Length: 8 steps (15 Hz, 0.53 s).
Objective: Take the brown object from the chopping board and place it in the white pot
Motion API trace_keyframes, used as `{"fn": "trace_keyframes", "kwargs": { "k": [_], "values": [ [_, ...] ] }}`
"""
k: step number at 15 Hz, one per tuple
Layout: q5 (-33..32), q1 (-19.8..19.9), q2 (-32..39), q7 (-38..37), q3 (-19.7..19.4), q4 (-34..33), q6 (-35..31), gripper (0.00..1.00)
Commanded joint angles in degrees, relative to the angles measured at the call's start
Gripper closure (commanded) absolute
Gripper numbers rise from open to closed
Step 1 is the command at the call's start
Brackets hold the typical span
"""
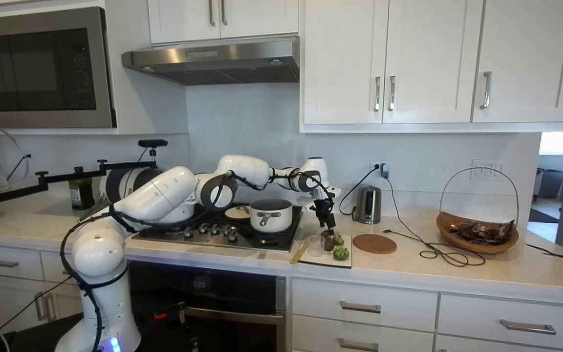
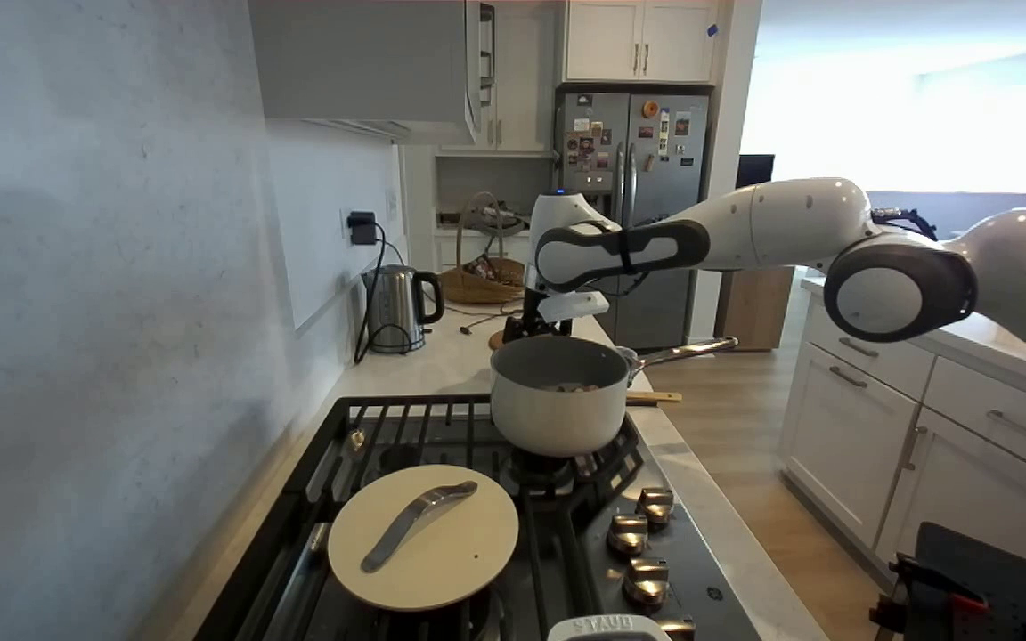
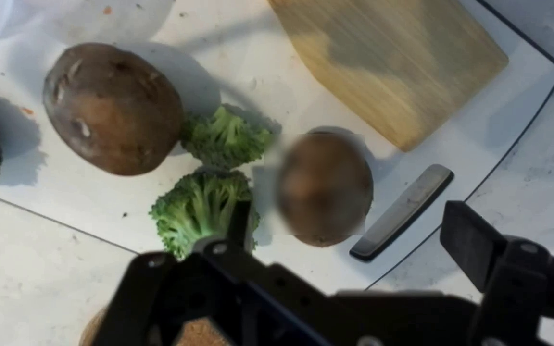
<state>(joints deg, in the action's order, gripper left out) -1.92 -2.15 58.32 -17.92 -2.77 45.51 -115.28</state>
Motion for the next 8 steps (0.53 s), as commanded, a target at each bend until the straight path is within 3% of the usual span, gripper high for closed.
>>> {"fn": "trace_keyframes", "kwargs": {
  "k": [1, 8],
  "values": [
    [0.3, 0.2, 2.3, 0.2, 0.2, -4.5, 2.5, 0.00],
    [0.8, 1.2, 2.3, -0.4, 0.4, -5.5, 5.8, 0.00]
  ]
}}
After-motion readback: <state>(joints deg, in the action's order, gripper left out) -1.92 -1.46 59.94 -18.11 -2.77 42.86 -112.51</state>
